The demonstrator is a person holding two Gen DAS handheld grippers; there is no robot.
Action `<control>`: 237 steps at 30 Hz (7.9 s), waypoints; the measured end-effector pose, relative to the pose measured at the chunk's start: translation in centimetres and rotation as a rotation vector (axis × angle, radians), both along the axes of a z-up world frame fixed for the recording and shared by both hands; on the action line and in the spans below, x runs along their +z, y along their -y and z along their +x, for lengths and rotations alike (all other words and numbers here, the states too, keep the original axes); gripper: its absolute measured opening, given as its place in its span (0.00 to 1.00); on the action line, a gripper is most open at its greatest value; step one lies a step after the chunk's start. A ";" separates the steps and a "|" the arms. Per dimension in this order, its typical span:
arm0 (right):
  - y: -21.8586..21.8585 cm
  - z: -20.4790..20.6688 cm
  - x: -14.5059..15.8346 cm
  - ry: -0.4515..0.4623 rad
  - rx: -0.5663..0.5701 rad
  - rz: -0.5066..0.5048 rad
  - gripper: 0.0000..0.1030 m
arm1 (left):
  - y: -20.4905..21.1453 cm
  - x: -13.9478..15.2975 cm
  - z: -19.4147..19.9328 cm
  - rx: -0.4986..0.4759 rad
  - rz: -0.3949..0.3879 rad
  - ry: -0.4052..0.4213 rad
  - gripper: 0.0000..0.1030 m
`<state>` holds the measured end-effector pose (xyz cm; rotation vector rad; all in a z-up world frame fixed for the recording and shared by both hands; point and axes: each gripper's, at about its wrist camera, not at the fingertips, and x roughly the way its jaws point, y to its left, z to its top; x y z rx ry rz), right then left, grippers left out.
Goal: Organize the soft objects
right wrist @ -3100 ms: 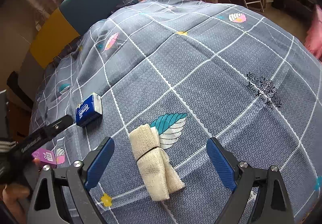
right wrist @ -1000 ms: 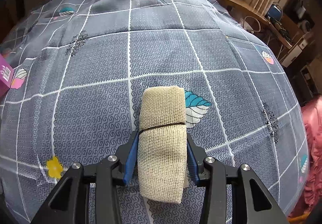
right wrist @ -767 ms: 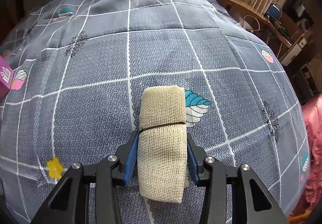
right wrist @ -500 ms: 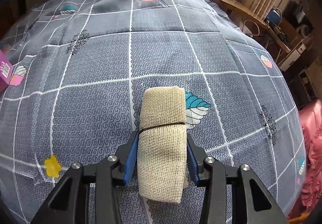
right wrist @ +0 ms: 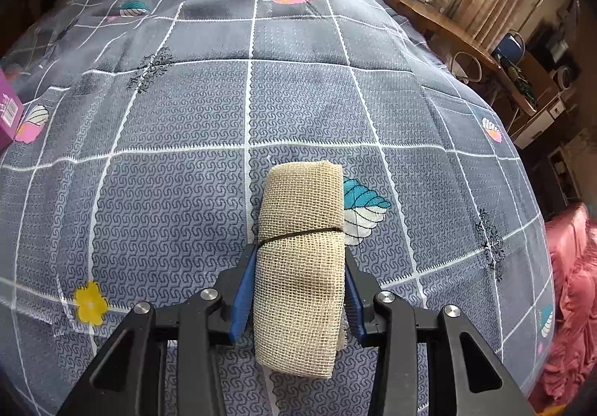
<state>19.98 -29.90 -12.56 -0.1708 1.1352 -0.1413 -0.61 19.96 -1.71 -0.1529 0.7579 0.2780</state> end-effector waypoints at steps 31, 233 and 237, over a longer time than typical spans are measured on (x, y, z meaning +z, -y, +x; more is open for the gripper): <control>-0.3 -0.2 0.0 0.003 0.013 -0.021 0.41 | -8.0 -8.2 2.4 0.188 -0.139 -0.218 0.74; -37.4 -18.6 10.0 0.376 0.602 0.276 0.92 | -1.7 1.6 -6.4 0.308 0.115 0.074 0.62; -37.4 -18.7 10.0 0.375 0.602 0.276 0.92 | -1.7 1.5 -6.4 0.306 0.113 0.073 0.62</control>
